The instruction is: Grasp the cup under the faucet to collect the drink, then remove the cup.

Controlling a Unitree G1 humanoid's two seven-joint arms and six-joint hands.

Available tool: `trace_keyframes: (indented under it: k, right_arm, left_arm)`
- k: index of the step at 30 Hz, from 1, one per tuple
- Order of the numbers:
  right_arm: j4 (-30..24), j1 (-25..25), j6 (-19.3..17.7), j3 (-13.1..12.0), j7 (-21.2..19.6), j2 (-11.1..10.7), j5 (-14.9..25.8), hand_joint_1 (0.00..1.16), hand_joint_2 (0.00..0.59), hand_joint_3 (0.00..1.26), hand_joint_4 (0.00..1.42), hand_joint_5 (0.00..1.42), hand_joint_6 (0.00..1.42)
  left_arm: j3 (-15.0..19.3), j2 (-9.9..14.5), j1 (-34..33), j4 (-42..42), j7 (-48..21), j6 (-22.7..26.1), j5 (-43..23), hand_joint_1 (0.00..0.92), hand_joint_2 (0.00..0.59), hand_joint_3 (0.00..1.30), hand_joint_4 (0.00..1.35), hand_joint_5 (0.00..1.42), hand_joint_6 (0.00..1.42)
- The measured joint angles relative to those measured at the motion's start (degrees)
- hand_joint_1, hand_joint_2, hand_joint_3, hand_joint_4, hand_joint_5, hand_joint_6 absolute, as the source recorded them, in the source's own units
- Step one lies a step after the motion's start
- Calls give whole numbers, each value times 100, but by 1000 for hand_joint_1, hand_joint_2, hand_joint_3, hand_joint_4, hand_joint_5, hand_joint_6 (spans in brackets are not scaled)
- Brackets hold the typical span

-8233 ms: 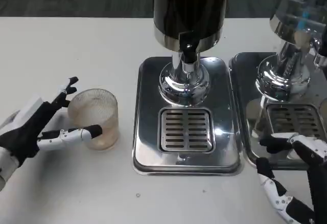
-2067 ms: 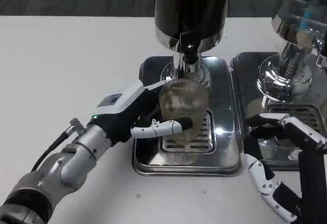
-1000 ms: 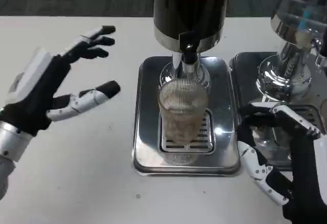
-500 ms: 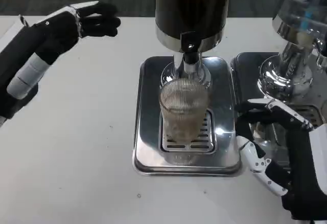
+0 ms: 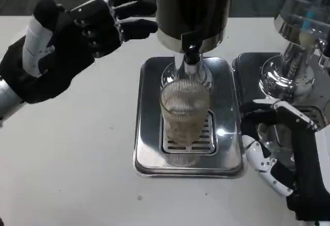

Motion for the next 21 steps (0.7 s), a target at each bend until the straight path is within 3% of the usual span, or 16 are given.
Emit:
trace_keyframes:
  k: [7, 21]
  right_arm:
    - [46, 13, -1, -21, -1, 94, 70, 468, 405, 581, 628, 585, 544]
    - [199, 25, -15, -39, -58, 230, 68, 485, 409, 581, 628, 585, 540]
  left_arm:
    - [155, -247, -301, 0, -106, 452, 41, 0, 56, 160, 112, 178, 108]
    - [148, -860, -897, 517, -63, 566, 546, 0, 61, 155, 112, 177, 93]
